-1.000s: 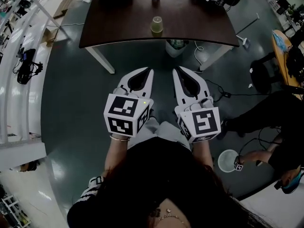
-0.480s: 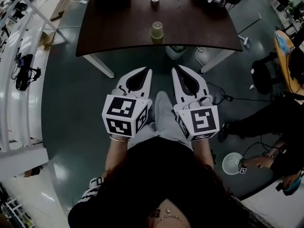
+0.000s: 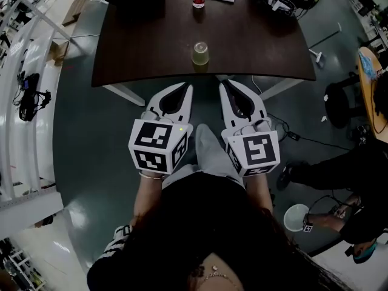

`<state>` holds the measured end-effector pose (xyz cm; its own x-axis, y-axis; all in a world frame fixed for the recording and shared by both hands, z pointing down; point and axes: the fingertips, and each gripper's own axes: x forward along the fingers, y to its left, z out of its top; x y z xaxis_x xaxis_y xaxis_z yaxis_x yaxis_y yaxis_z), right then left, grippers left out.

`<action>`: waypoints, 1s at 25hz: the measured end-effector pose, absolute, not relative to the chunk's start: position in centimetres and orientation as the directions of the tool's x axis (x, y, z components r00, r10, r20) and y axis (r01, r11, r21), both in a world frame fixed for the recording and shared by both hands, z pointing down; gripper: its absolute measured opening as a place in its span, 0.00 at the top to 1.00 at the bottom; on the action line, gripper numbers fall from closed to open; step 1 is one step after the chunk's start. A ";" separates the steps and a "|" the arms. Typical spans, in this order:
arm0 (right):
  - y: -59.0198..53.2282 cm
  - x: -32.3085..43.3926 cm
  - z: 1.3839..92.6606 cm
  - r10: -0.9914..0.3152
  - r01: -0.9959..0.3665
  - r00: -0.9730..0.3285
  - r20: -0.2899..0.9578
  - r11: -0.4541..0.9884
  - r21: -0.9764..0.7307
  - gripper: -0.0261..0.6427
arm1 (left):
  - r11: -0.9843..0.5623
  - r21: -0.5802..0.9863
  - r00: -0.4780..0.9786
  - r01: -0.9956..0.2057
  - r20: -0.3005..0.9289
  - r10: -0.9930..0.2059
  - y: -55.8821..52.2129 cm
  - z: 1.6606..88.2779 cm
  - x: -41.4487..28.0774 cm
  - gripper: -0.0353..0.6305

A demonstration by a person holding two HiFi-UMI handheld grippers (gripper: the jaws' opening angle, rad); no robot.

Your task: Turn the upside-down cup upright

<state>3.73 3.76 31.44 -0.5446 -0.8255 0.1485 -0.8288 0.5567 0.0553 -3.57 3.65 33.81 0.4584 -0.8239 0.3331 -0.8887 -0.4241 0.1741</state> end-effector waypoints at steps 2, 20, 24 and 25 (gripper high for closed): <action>1.6 3.8 31.4 -0.820 -0.824 -0.552 0.150 0.564 0.052 0.93 | -0.417 0.177 0.453 -0.892 0.336 -0.826 1.6 33.9 -3.5 0.96; -13.3 3.2 33.6 -0.754 -0.767 -0.623 0.206 0.642 0.029 0.93 | -0.294 0.191 0.346 -0.937 0.380 -0.858 -11.6 34.9 -4.6 0.96; -14.3 2.5 34.1 -0.751 -0.764 -0.627 0.207 0.644 0.023 0.93 | -0.276 0.202 0.335 -0.940 0.391 -0.857 -12.4 35.4 -5.6 0.96; -14.5 2.4 34.1 -0.753 -0.767 -0.625 0.206 0.642 0.022 0.93 | -0.278 0.204 0.339 -0.939 0.393 -0.855 -12.6 35.5 -5.7 0.96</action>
